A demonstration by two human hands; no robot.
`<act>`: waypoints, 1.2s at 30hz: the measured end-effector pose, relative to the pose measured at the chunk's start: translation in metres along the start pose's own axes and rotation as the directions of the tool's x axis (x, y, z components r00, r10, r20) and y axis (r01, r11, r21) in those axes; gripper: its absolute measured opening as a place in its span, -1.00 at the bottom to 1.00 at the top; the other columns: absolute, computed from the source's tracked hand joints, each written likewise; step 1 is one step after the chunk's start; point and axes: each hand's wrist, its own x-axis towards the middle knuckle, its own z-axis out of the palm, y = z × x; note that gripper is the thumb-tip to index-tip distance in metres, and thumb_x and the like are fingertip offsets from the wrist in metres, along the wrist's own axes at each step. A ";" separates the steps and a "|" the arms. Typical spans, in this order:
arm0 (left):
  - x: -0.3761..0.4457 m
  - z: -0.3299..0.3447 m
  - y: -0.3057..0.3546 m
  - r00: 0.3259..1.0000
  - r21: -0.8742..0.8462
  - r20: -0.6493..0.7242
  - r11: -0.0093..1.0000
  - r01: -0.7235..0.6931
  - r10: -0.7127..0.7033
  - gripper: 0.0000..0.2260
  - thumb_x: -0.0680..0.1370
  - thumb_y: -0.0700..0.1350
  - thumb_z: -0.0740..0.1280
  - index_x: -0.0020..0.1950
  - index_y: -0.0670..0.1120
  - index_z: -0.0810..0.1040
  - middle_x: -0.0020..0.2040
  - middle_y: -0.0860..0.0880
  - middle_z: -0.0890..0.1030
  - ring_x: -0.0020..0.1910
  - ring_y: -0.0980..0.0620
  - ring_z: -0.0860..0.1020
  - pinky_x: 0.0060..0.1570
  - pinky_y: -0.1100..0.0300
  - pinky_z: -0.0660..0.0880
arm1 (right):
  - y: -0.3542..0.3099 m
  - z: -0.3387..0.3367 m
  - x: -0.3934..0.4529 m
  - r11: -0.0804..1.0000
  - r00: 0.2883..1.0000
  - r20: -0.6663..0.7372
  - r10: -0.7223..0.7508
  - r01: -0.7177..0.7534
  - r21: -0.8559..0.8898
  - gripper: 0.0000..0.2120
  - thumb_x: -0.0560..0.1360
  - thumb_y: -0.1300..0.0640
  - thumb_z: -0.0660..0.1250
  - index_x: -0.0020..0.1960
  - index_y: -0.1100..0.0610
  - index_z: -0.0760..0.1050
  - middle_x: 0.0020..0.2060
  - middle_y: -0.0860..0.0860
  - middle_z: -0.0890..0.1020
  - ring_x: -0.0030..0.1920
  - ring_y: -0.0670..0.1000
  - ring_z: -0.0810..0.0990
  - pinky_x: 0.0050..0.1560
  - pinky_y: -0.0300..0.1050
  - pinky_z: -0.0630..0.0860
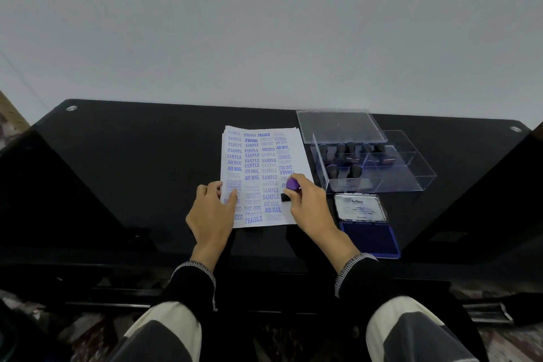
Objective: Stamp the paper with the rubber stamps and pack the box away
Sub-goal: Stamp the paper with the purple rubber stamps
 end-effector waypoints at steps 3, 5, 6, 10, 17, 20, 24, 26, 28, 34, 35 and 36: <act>0.000 0.000 0.000 1.000 0.001 0.001 1.000 -0.007 0.007 -0.69 0.54 0.16 0.29 0.19 0.02 0.51 0.02 0.09 0.46 -0.22 0.10 0.52 -0.23 0.17 0.35 | -0.004 -0.004 0.011 0.999 0.999 0.038 0.022 -0.021 -0.030 -0.92 0.54 0.30 0.26 0.03 0.25 0.47 -0.19 0.05 0.50 -0.20 0.00 0.44 -0.27 -0.42 0.32; 0.000 0.000 -0.002 1.000 -0.001 0.001 1.000 -0.004 0.004 -0.70 0.54 0.16 0.29 0.19 0.03 0.50 0.03 0.09 0.46 -0.22 0.10 0.52 -0.23 0.18 0.35 | -0.005 -0.006 0.017 0.998 0.996 0.073 0.044 -0.041 -0.042 -0.88 0.55 0.31 0.25 0.07 0.28 0.47 -0.15 0.10 0.52 -0.17 0.02 0.44 -0.25 -0.39 0.28; 0.000 0.000 -0.002 1.000 0.000 0.001 1.000 -0.004 0.004 -0.70 0.54 0.16 0.29 0.19 0.03 0.50 0.04 0.09 0.47 -0.22 0.10 0.52 -0.23 0.18 0.35 | -0.005 -0.007 0.019 0.998 0.995 0.085 0.052 -0.048 -0.042 -0.87 0.55 0.31 0.25 0.08 0.29 0.46 -0.13 0.12 0.52 -0.17 0.02 0.44 -0.25 -0.39 0.27; 0.001 0.000 -0.002 1.000 -0.003 0.000 1.000 -0.006 0.006 -0.70 0.54 0.16 0.29 0.20 0.05 0.49 0.02 0.12 0.47 -0.19 0.11 0.52 -0.23 0.17 0.36 | -0.005 -0.007 0.015 0.999 0.996 0.069 0.051 -0.050 -0.020 -0.90 0.55 0.30 0.25 0.06 0.26 0.46 -0.16 0.06 0.51 -0.22 -0.06 0.45 -0.29 -0.51 0.31; 0.001 0.001 -0.003 1.000 -0.001 -0.005 1.000 -0.022 0.022 -0.69 0.55 0.16 0.29 0.21 0.04 0.49 0.03 0.12 0.48 -0.17 0.11 0.53 -0.23 0.18 0.36 | 0.001 0.002 -0.003 0.999 1.000 -0.004 0.022 -0.022 0.023 -0.88 0.54 0.31 0.26 0.07 0.19 0.47 -0.13 0.03 0.55 -0.09 0.02 0.54 -0.06 -0.27 0.47; 0.001 0.002 -0.004 1.000 0.006 -0.007 1.000 -0.027 0.027 -0.68 0.55 0.16 0.28 0.22 0.03 0.49 0.04 0.10 0.48 -0.17 0.10 0.54 -0.23 0.17 0.36 | -0.001 -0.001 0.002 1.000 1.000 0.006 0.020 -0.020 -0.003 -0.89 0.54 0.30 0.26 0.05 0.20 0.47 -0.16 0.02 0.53 -0.14 -0.01 0.50 -0.16 -0.46 0.37; 0.000 0.002 -0.004 1.000 0.002 -0.005 1.000 -0.030 0.030 -0.69 0.55 0.15 0.28 0.21 0.03 0.49 0.04 0.10 0.48 -0.17 0.10 0.54 -0.23 0.17 0.36 | -0.004 -0.004 0.015 0.999 0.998 0.052 0.034 -0.032 -0.038 -0.90 0.55 0.27 0.26 0.06 0.23 0.46 -0.16 0.01 0.50 -0.17 -0.05 0.45 -0.27 -0.45 0.31; 0.000 0.002 -0.003 1.000 0.003 -0.006 1.000 -0.030 0.030 -0.69 0.55 0.15 0.29 0.21 0.02 0.49 0.04 0.10 0.48 -0.17 0.10 0.53 -0.23 0.17 0.36 | -0.004 -0.004 0.019 0.998 0.997 0.066 0.049 -0.046 -0.045 -0.88 0.56 0.27 0.25 0.08 0.23 0.46 -0.14 0.04 0.51 -0.15 0.01 0.45 -0.24 -0.41 0.27; 0.000 0.002 -0.003 1.000 0.006 -0.008 1.000 -0.030 0.030 -0.69 0.55 0.15 0.29 0.21 0.02 0.49 0.05 0.10 0.48 -0.18 0.11 0.51 -0.23 0.18 0.34 | -0.003 -0.004 0.018 0.998 0.997 0.064 0.053 -0.051 -0.038 -0.88 0.56 0.27 0.25 0.09 0.23 0.46 -0.14 0.03 0.51 -0.15 -0.01 0.45 -0.25 -0.43 0.29; 0.000 0.003 -0.004 0.999 0.005 -0.008 0.999 -0.039 0.039 -0.69 0.55 0.15 0.29 0.21 0.02 0.49 0.05 0.09 0.49 -0.17 0.12 0.52 -0.25 0.18 0.36 | 0.001 0.002 0.001 0.999 1.000 0.004 0.028 -0.029 0.030 -0.90 0.54 0.31 0.25 0.04 0.18 0.47 -0.16 0.01 0.54 -0.12 0.03 0.52 -0.12 -0.38 0.42; 0.000 0.003 -0.004 0.999 0.005 -0.006 0.999 -0.037 0.037 -0.69 0.55 0.15 0.29 0.21 0.02 0.49 0.05 0.09 0.48 -0.17 0.12 0.52 -0.25 0.18 0.36 | 0.002 0.003 -0.001 0.999 1.000 -0.003 0.024 -0.023 0.039 -0.89 0.54 0.31 0.25 0.04 0.17 0.47 -0.15 0.02 0.54 -0.08 0.04 0.55 -0.07 -0.27 0.48; 0.000 0.003 -0.004 0.999 0.007 -0.006 0.999 -0.036 0.036 -0.69 0.55 0.15 0.29 0.21 0.02 0.49 0.05 0.10 0.48 -0.18 0.12 0.51 -0.26 0.19 0.35 | 0.002 0.004 -0.003 0.999 1.000 -0.010 0.019 -0.019 0.046 -0.88 0.54 0.31 0.25 0.05 0.17 0.47 -0.13 0.02 0.55 -0.05 0.05 0.57 -0.03 -0.18 0.51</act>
